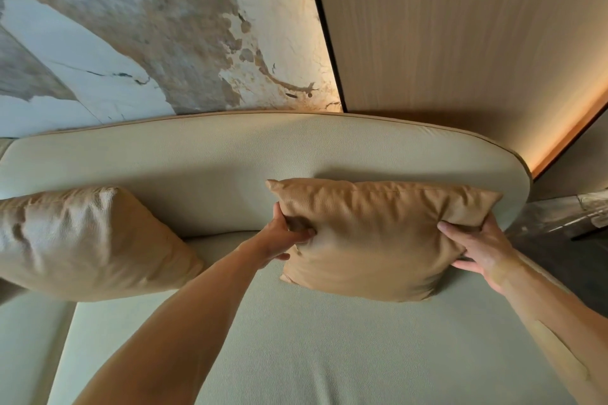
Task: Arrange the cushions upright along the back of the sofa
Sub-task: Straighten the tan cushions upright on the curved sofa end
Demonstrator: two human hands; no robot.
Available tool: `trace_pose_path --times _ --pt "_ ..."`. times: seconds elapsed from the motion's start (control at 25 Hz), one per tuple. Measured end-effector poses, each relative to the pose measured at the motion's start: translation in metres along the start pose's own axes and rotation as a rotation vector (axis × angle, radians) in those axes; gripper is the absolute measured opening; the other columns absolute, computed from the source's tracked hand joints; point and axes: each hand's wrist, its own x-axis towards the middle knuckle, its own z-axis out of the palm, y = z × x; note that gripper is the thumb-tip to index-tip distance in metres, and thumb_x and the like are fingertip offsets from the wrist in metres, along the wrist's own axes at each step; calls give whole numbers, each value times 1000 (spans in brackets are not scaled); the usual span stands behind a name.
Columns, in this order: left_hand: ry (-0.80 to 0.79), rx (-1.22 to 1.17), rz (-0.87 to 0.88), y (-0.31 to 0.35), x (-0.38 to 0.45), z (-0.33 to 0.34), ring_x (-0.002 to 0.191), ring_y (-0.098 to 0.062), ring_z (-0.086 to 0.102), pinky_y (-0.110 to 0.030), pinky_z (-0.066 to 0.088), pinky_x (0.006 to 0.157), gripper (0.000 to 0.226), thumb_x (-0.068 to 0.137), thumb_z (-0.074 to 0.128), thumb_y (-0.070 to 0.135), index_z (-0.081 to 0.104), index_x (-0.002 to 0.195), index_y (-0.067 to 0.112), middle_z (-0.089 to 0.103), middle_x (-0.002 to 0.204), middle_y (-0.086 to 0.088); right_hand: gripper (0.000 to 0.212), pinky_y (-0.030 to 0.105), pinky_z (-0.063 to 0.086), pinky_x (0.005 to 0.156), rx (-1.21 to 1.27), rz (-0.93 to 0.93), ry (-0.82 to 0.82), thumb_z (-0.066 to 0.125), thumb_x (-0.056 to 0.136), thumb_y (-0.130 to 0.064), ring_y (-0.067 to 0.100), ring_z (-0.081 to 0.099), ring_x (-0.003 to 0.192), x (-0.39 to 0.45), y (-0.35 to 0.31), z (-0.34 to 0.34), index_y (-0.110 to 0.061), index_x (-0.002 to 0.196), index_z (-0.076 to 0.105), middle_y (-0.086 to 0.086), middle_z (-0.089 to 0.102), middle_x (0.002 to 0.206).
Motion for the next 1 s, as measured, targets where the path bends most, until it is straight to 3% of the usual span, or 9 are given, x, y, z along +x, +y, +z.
trace_pose_path --times 0.36,0.64,0.76,0.88,1.0 --pt "1 14 14 6 1 4 126 -27 47 -53 49 93 84 80 78 26 19 139 35 43 137 -1 40 60 47 91 61 -41 72 69 87 -23 36 53 122 0 3 -7 -30 114 40 -1 52 127" --pt "20 63 36 4 7 20 122 -29 50 -50 51 92 83 80 78 32 20 138 32 43 135 -3 53 63 47 89 5 0 79 70 86 -26 37 47 129 1 -2 -23 -35 127 38 2 43 146" --pt "54 22 53 1 10 20 114 -25 50 -45 50 84 78 79 79 31 23 134 33 45 129 -2 58 61 48 86 21 26 56 70 86 -25 36 46 129 0 -1 -20 -36 130 35 2 42 146" --pt "104 12 115 0 11 19 96 -15 52 -34 51 71 69 79 78 29 27 126 33 49 116 2 53 59 49 84 42 22 46 70 86 -25 35 47 129 -1 3 -17 -37 124 36 0 44 145" --pt "140 -8 125 -4 11 13 93 -10 52 -34 51 71 69 78 79 30 29 125 32 49 111 8 49 53 53 76 37 0 19 71 85 -27 32 51 125 -2 5 -9 -37 118 36 -3 48 140"
